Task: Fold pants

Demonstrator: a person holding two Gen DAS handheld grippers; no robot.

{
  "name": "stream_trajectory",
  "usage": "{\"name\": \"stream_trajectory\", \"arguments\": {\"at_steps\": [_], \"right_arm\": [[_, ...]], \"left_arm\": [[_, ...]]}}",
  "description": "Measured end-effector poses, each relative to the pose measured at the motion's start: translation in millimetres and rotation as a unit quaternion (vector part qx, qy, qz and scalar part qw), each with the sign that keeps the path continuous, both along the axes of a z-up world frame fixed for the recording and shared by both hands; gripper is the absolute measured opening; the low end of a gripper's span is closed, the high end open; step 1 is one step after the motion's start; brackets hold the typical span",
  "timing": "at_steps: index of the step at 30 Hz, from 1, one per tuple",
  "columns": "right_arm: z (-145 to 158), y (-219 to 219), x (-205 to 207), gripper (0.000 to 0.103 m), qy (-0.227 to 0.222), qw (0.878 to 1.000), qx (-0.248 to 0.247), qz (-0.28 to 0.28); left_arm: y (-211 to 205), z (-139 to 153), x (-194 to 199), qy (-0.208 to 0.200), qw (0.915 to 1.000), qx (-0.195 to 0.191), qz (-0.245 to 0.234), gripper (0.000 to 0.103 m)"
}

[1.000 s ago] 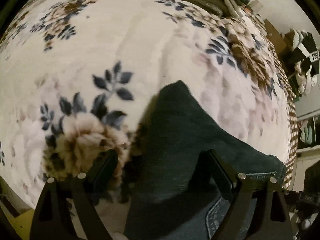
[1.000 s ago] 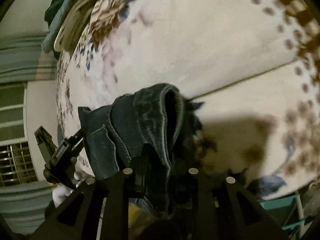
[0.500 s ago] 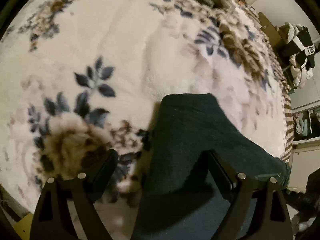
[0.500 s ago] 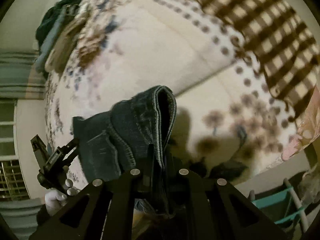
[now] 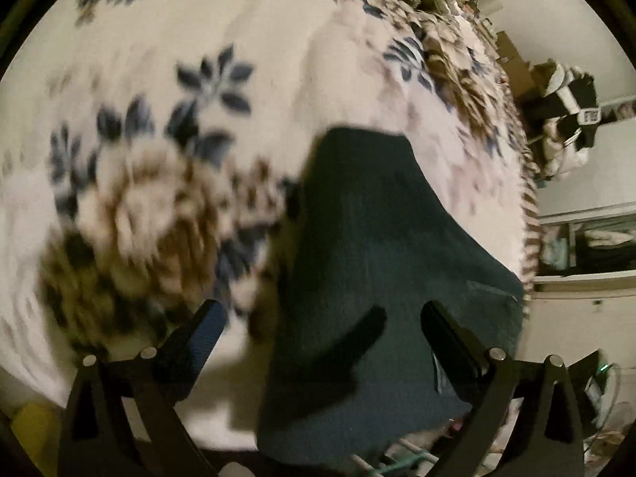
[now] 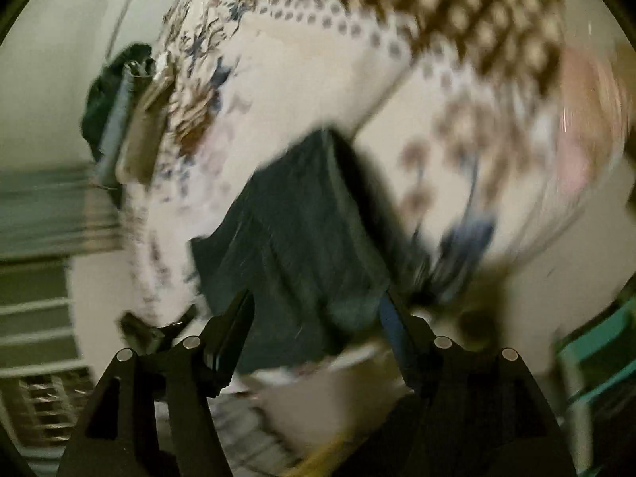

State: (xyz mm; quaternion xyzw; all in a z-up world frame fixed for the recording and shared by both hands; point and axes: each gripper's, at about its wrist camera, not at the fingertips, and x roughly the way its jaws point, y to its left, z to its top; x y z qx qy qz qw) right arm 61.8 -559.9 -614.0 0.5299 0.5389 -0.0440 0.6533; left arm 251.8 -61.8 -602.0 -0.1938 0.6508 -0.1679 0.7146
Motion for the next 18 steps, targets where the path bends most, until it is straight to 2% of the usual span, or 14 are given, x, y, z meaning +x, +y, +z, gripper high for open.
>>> {"name": "stream_trajectory", "arguments": {"at_steps": [2,5,6,8,10,13,15,18], "right_arm": [[-16.1,22.1,-6.3,0.068,0.004,0.999,0.038,-0.004],[-62.7,57.4,-5.8,0.068,0.025,0.996,0.085,-0.019],[-80.0,64.8,-3.4,0.068,0.017,0.993,0.109,-0.035],[-96.4,70.2,3.7,0.069,-0.004,0.993,0.108,-0.054],[-107.5,74.6,11.5,0.076,-0.036,0.992,0.099,-0.071],[-103.2,79.3,8.1,0.079,-0.049,0.987,0.115,-0.104],[-89.4,79.9,6.6,0.079,-0.078,0.983,0.126,-0.105],[-88.2,81.6,0.3,0.078,-0.064,0.989,0.094,-0.098]], "left_arm": [[-3.3,-8.5,-8.3,0.013,0.9999,-0.005,-0.004,0.102],[-12.9,-23.4,-12.0,0.033,0.9994,-0.010,-0.006,0.102],[-15.9,-26.1,-12.6,0.035,0.9992,-0.016,-0.007,0.102],[-22.2,-29.2,-12.3,0.032,0.9991,-0.023,-0.014,0.102],[-28.2,-31.2,-10.8,0.029,0.9991,-0.024,-0.021,0.102],[-28.6,-33.4,-9.6,0.028,0.9990,-0.026,-0.022,0.102],[-29.9,-34.2,-7.3,0.030,0.9989,-0.031,-0.021,0.102],[-25.6,-35.9,-7.8,0.030,0.9986,-0.037,-0.021,0.102]]}}
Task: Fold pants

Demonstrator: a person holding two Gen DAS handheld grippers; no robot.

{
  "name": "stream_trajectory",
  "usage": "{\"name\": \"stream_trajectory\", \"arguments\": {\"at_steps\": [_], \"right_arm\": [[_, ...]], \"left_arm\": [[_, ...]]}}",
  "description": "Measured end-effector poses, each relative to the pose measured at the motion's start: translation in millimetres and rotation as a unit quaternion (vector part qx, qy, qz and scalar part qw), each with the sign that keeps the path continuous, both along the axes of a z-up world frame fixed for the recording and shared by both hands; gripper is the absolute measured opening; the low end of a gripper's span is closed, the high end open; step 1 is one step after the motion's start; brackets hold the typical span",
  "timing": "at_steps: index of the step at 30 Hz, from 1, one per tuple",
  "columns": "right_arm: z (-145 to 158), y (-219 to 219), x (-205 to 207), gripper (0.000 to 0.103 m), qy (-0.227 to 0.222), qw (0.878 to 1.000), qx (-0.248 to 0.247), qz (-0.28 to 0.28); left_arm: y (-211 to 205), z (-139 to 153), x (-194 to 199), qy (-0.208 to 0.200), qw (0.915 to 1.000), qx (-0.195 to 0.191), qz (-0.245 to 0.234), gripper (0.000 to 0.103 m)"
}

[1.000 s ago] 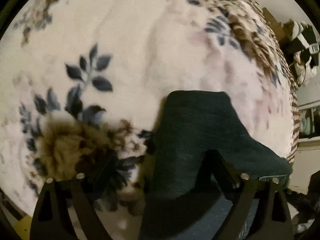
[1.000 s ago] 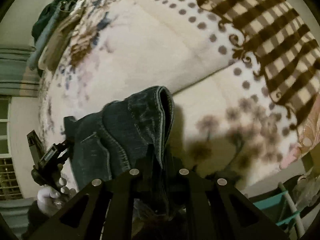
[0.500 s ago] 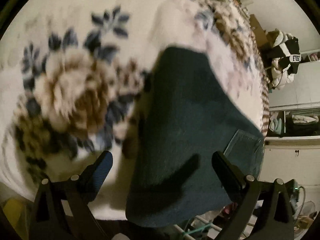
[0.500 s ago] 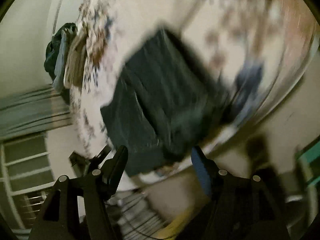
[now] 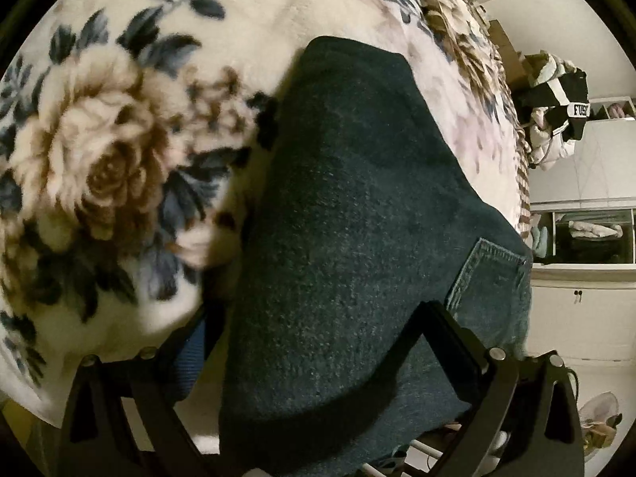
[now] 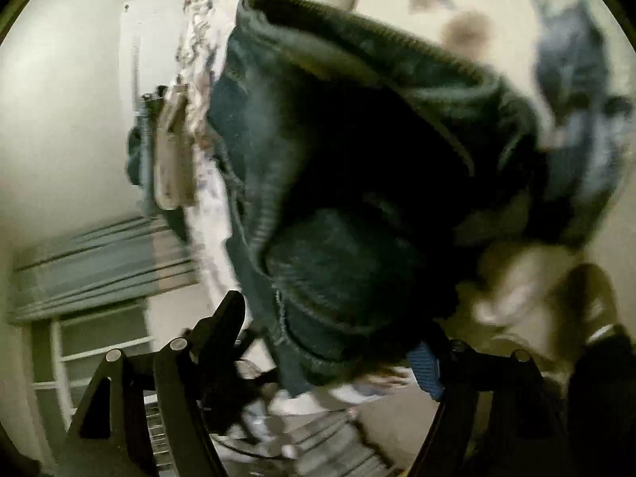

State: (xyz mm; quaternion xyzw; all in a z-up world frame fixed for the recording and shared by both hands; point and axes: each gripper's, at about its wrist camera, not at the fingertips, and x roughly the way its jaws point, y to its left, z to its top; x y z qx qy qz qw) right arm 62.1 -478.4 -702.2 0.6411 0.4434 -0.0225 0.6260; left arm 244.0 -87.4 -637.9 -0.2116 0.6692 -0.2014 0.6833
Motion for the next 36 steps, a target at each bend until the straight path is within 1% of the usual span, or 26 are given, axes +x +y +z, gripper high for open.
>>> {"name": "stream_trajectory", "arguments": {"at_steps": [1,2,4,6,7,8,9,10,11,12,13,14,16,18,20,21,22,23,24,25,27,28,29,30,33,36], "right_arm": [[-3.7,-1.3,-3.7,0.078,0.017,1.000,-0.015,-0.003],[-10.2,-7.5,-12.1,0.076,0.028,0.999,-0.022,-0.024],[-14.2,-15.6,-21.4,0.075,0.023,0.997,-0.004,-0.067],[-5.7,-18.1,-21.3,0.076,0.021,0.995,-0.023,-0.090],[-2.5,-17.9,-17.4,0.078,0.012,0.995,-0.023,-0.095],[-1.4,-18.6,-10.9,0.080,0.006,0.995,-0.019,-0.096],[-3.1,-16.7,-2.2,0.085,-0.008,0.995,-0.007,-0.097],[-6.6,-15.6,2.6,0.087,-0.024,0.995,0.009,-0.096],[-14.1,-9.6,7.0,0.088,-0.037,0.995,0.025,-0.088],[-19.4,-2.7,6.9,0.088,-0.029,0.996,0.016,-0.077],[-20.3,-11.5,1.4,0.088,-0.034,0.997,0.016,-0.072],[-21.3,-5.5,-4.6,0.086,-0.054,0.995,0.010,-0.078],[-24.6,-4.4,-5.1,0.087,-0.054,0.994,0.022,-0.090],[-28.5,-3.6,3.3,0.088,-0.049,0.992,0.042,-0.104],[-23.0,3.5,16.2,0.088,-0.043,0.995,0.017,-0.085],[-18.3,8.9,21.4,0.086,-0.041,0.997,-0.003,-0.069],[-15.3,3.9,21.5,0.082,-0.038,0.998,-0.015,-0.057],[-11.8,7.6,23.4,0.067,-0.030,0.998,-0.032,-0.044],[-9.2,10.0,21.5,0.053,-0.022,0.998,-0.044,-0.042],[-8.0,10.9,19.1,0.050,-0.020,0.998,-0.045,-0.046],[0.3,17.6,19.9,0.041,-0.014,0.997,-0.058,-0.044],[6.0,20.5,22.8,0.040,-0.012,0.997,-0.068,-0.039],[14.0,23.3,26.1,0.039,-0.011,0.996,-0.080,-0.029],[23.4,29.6,30.6,0.038,-0.013,0.995,-0.092,-0.020],[42.1,40.5,42.7,0.037,-0.015,0.995,-0.099,-0.008],[62.2,38.1,36.6,0.036,-0.020,0.995,-0.094,0.007]], "left_arm": [[-0.9,0.1,-0.1,-0.002,1.0000,0.000,-0.002,0.102],[0.8,0.4,-2.1,-0.003,1.0000,0.001,-0.003,0.102],[-1.2,1.2,-1.4,-0.004,0.9999,0.005,-0.008,0.102],[-1.3,1.1,-1.0,-0.003,0.9999,0.007,-0.011,0.102],[-2.2,0.7,-0.5,-0.003,0.9999,0.008,-0.012,0.102],[-2.8,0.4,-0.5,-0.004,0.9999,0.008,-0.012,0.102],[-2.8,0.1,-0.8,-0.005,0.9999,0.009,-0.012,0.102],[-3.0,0.1,-1.2,-0.006,0.9999,0.010,-0.011,0.102],[-4.5,0.2,-1.1,-0.008,0.9998,0.011,-0.011,0.102],[-5.2,0.1,-1.6,-0.010,0.9998,0.013,-0.011,0.102],[-5.9,-0.1,-2.2,-0.012,0.9997,0.015,-0.012,0.102],[-7.5,-0.2,-2.4,-0.015,0.9997,0.015,-0.011,0.102],[-8.7,-0.8,-2.5,-0.017,0.9997,0.018,-0.008,0.103],[-10.5,-1.1,-1.7,-0.019,0.9996,0.021,-0.005,0.103],[-13.0,0.7,0.0,-0.030,0.9993,0.022,-0.004,0.103],[-15.0,1.9,0.6,-0.038,0.9991,0.019,-0.005,0.102],[-16.5,5.5,0.9,-0.051,0.9987,0.006,-0.004,0.098],[-17.4,8.5,1.2,-0.058,0.9983,0.000,0.000,0.097],[-17.6,9.7,1.2,-0.060,0.9982,-0.002,0.002,0.091],[-15.4,11.0,0.5,-0.063,0.9980,0.001,0.006,0.082],[-6.8,13.2,-1.0,-0.064,0.9978,-0.004,0.015,0.050],[0.2,15.5,-2.5,-0.064,0.9976,-0.012,0.022,0.043],[6.2,19.4,-4.6,-0.065,0.9973,-0.024,0.026,0.032],[8.8,25.0,-7.1,-0.067,0.9969,-0.030,0.027,0.028],[7.8,45.8,-14.6,-0.082,0.9964,-0.019,0.015,0.025],[10.1,69.9,-23.3,-0.083,0.9963,-0.017,0.015,0.024]]}}
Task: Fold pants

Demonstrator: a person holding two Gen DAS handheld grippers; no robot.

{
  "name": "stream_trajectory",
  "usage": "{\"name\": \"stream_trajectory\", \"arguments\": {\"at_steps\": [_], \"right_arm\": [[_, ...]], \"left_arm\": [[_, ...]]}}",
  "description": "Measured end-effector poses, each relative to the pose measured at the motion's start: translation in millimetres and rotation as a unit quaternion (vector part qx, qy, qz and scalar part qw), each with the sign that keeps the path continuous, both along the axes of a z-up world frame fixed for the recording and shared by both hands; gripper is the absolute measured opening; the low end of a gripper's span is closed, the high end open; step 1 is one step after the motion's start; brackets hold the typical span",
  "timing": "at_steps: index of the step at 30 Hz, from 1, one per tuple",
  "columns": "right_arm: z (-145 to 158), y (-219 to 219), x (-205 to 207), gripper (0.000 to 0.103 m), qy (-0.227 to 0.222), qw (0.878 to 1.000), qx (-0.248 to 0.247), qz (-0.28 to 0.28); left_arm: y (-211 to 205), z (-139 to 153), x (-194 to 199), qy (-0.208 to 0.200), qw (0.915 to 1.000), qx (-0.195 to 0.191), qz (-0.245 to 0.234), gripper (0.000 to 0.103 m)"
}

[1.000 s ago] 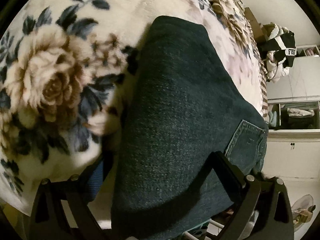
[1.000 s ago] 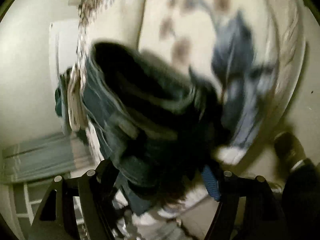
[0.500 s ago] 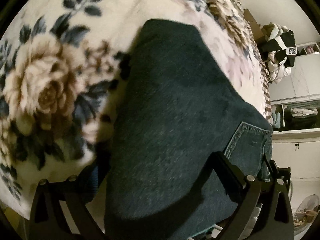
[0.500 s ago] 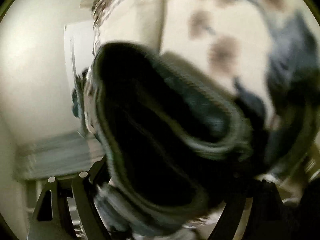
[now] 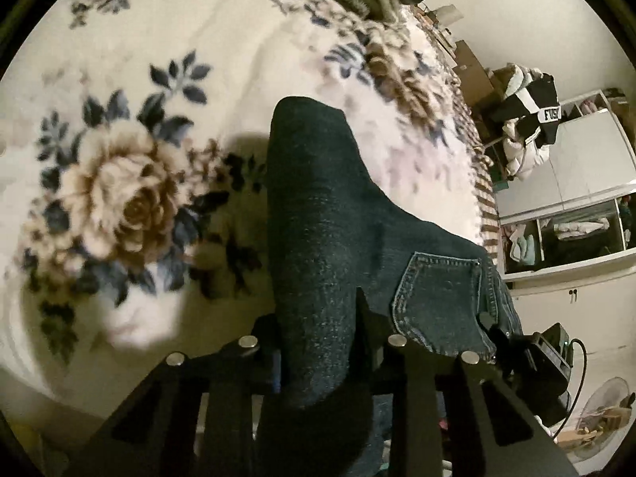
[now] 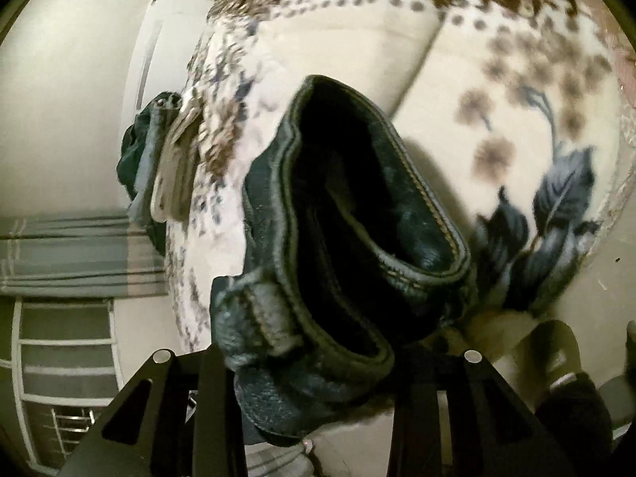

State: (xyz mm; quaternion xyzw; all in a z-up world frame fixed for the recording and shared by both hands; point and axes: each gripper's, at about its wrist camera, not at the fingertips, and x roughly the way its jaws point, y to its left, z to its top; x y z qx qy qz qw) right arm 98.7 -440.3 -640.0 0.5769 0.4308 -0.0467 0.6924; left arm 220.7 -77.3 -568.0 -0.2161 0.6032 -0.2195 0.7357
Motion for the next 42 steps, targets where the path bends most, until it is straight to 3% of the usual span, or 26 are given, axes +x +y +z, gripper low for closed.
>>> {"name": "stream_trajectory", "arguments": {"at_steps": [7,9,11,17,21,26,31,36,40,42], "right_arm": [[67.1,-39.0,19.0,0.036,-0.022,0.999,0.014,0.039],[101.5,-40.0,53.0,0.036,-0.039,0.998,0.009,0.050],[116.3,-45.6,76.1,0.036,-0.056,0.997,0.006,0.054],[179.3,-40.3,185.1,0.036,-0.116,0.992,-0.011,0.044],[206.5,-30.4,300.0,0.036,-0.147,0.989,-0.019,0.028],[199.8,-16.2,442.5,0.036,-0.174,0.985,-0.018,0.017],[160.7,-0.4,572.5,0.036,-0.171,0.985,-0.012,0.022],[113.5,14.8,635.0,0.036,-0.146,0.989,-0.008,0.034],[85.7,12.2,656.5,0.037,-0.123,0.991,-0.007,0.052],[82.3,8.2,662.7,0.044,-0.107,0.992,-0.012,0.067]], "left_arm": [[6.5,76.6,-2.6,-0.011,0.9993,-0.014,0.032,0.024],[5.3,102.1,10.5,-0.024,0.9985,-0.023,0.043,0.024],[6.2,127.9,33.1,-0.048,0.9973,-0.028,0.047,0.024],[12.1,181.6,150.0,-0.104,0.9916,-0.047,0.060,0.024],[20.5,202.7,256.0,-0.132,0.9884,-0.056,0.050,0.024],[36.2,207.2,385.9,-0.162,0.9849,-0.050,0.034,0.024],[50.2,168.3,490.8,-0.153,0.9872,-0.035,0.032,0.024],[62.2,116.6,541.7,-0.121,0.9916,-0.018,0.043,0.024],[70.3,95.0,555.4,-0.096,0.9943,-0.012,0.044,0.027],[72.1,95.8,556.7,-0.090,0.9950,-0.010,0.042,0.030]]}}
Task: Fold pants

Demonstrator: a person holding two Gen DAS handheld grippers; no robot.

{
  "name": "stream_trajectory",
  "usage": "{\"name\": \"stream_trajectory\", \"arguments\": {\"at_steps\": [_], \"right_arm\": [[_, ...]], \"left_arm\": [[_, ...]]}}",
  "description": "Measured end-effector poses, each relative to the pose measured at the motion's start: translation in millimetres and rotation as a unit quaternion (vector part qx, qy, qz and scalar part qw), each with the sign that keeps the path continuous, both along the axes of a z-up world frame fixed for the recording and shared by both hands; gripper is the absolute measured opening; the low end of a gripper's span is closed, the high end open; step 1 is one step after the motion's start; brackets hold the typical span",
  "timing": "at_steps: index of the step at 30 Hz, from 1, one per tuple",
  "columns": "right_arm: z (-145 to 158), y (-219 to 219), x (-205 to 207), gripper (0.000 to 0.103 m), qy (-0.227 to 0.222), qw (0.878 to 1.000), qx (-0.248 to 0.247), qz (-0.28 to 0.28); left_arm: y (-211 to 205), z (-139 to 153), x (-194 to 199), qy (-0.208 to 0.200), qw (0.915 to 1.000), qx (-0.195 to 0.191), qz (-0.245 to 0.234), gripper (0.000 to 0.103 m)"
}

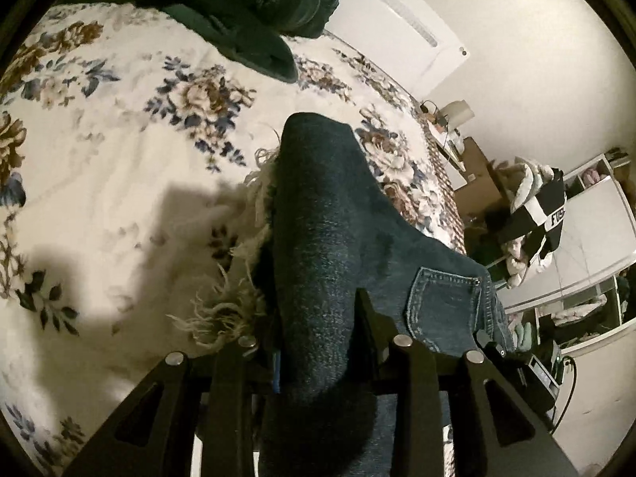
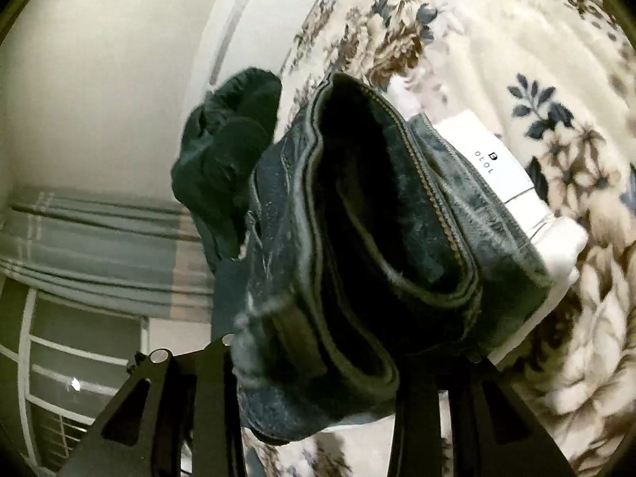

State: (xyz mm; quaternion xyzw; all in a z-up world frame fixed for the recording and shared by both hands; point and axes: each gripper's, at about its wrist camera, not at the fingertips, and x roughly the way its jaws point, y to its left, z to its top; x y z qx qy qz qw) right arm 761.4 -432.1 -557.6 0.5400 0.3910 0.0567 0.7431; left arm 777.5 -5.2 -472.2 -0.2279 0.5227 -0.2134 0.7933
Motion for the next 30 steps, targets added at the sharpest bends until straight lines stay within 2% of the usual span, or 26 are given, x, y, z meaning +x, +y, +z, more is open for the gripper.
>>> {"name": "stream_trajectory", "arguments": {"at_steps": [2,3,5,7,9,10,11,12,13,14,15,17,18,21,23,25,30], "right_arm": [[3.7,-6.1,-3.6,0.044,0.014,1.000,-0.011,0.004],[3.9,-9.8,-1.7,0.050,0.026,0.999,-0.018,0.010],[9.0,-15.7,-1.7,0.054,0.046,0.998,-0.044,0.012],[14.8,-21.5,-5.3,0.064,0.054,0.997,-0.058,0.009],[29.1,-30.5,-13.9,0.078,0.064,0.994,-0.083,-0.006],[37.0,-30.2,-18.5,0.080,0.066,0.993,-0.094,-0.007],[47.6,-30.0,-22.2,0.082,0.072,0.990,-0.121,-0.006],[59.7,-26.7,-24.1,0.085,0.078,0.984,-0.159,0.001],[73.0,-20.1,-26.5,0.088,0.080,0.977,-0.195,0.013],[81.3,-14.7,-28.8,0.094,0.085,0.972,-0.218,0.021],[94.1,-4.0,-30.3,0.097,0.097,0.958,-0.269,0.034],[115.6,10.4,-40.3,0.101,0.102,0.939,-0.327,0.040],[127.1,21.4,-45.3,0.103,0.111,0.920,-0.374,0.045],[161.5,47.8,-71.1,0.103,0.111,0.880,-0.458,0.050],[183.4,59.5,-89.7,0.103,0.106,0.865,-0.488,0.050],[206.6,68.2,-110.5,0.103,0.102,0.855,-0.505,0.050],[271.3,79.6,-168.8,0.103,0.092,0.856,-0.507,0.045]], "left_arm": [[-0.2,3.3,-2.3,0.007,0.9999,0.009,-0.002,0.037],[-1.0,6.2,-5.2,0.011,0.9998,0.015,-0.002,0.038],[-2.8,12.2,-7.5,0.013,0.9995,0.030,-0.004,0.040],[-4.4,19.1,-10.5,0.017,0.9985,0.053,-0.004,0.040],[-6.4,29.2,-14.6,0.012,0.9964,0.084,-0.001,0.043],[-10.0,39.4,-19.4,-0.001,0.9936,0.113,0.000,0.050],[-11.4,44.5,-19.6,-0.008,0.9910,0.133,0.001,0.074],[-15.5,54.3,-24.8,-0.021,0.9873,0.157,0.002,0.092],[-16.4,59.1,-27.5,-0.029,0.9857,0.166,0.003,0.094],[-18.6,65.2,-31.7,-0.038,0.9834,0.177,0.003,0.095],[-21.3,70.7,-36.7,-0.044,0.9805,0.191,0.004,0.095],[-27.8,80.7,-49.0,-0.048,0.9754,0.215,0.003,0.095],[-31.0,87.5,-58.8,-0.050,0.9740,0.221,0.002,0.095],[-38.4,102.2,-80.2,-0.056,0.9699,0.237,-0.003,0.095],[-44.9,117.5,-100.8,-0.067,0.9641,0.257,0.002,0.095],[-50.4,136.7,-121.7,-0.079,0.9567,0.280,0.012,0.095],[-56.8,189.6,-175.3,-0.105,0.9501,0.292,0.031,0.095]]}}
